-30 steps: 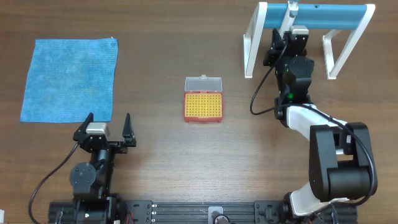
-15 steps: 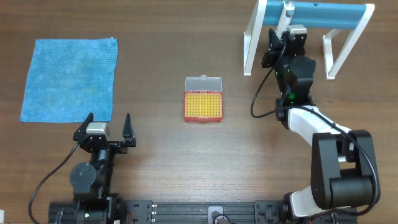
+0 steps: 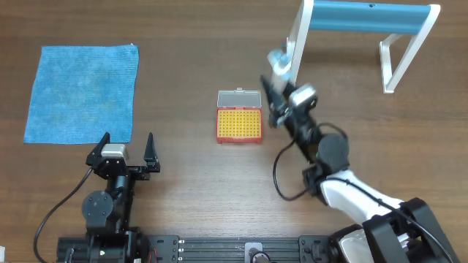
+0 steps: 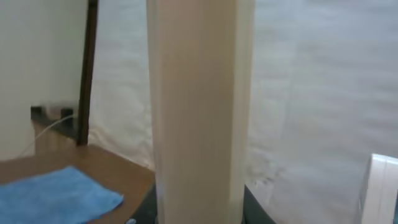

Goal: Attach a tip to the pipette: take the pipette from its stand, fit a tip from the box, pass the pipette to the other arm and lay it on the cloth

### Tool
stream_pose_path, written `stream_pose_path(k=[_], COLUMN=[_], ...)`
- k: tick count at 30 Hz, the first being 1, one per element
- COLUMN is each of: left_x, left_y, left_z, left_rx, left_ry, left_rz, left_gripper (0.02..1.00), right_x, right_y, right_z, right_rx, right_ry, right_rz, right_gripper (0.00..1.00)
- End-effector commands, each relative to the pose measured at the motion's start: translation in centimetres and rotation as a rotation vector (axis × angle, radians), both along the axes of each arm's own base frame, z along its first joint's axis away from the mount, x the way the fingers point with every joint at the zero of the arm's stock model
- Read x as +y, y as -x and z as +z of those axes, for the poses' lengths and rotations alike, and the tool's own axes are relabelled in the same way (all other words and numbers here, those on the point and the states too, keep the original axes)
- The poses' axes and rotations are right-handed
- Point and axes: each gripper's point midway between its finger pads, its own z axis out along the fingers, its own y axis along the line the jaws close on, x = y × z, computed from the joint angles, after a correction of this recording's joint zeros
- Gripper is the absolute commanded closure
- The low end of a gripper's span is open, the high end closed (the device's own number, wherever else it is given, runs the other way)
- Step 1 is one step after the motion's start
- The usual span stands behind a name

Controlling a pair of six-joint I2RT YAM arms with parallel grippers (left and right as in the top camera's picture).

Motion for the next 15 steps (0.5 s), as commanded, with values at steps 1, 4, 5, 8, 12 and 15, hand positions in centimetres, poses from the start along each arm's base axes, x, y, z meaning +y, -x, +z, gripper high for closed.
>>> stream_pose_path(k=[1,4,5,8,12,15], left_x=[0.4,0.4,0.4,0.4,0.4,0.4], left_y=[0.0,0.0,0.0,0.0,0.0,0.0], left_z=[-0.1,-0.1,-0.1,-0.1,-0.1,-0.1], left_rx=[-0.001,-0.001,-0.001,-0.001,-0.001,-0.001], left_ry=[0.000,0.000,0.000,0.000,0.000,0.000], left_rz=[0.019,0.019,0.019,0.020,0.019,0.019], left_gripper=[0.020,0.023,0.023,0.020,0.023,0.020], right_x=[2.8,4.7,4.9,5.7,7.2,7.5], right_y=[3.4,5.2,5.4,5.9,6.3,5.0], right_z=[-2.3,-2.5,-2.5,-2.3,-1.7,-1.8], right_rx=[-0.118,-0.197,-0.199,-0.207,-0.222,-0.167], right_ry=[0.196,0.272,0.271,0.266,0.253,0.211], right_rz=[0.088,0.181,0.190,0.216,0.250,0.224], right_gripper=[0.921,0.921,0.921,0.921,0.923,0.921])
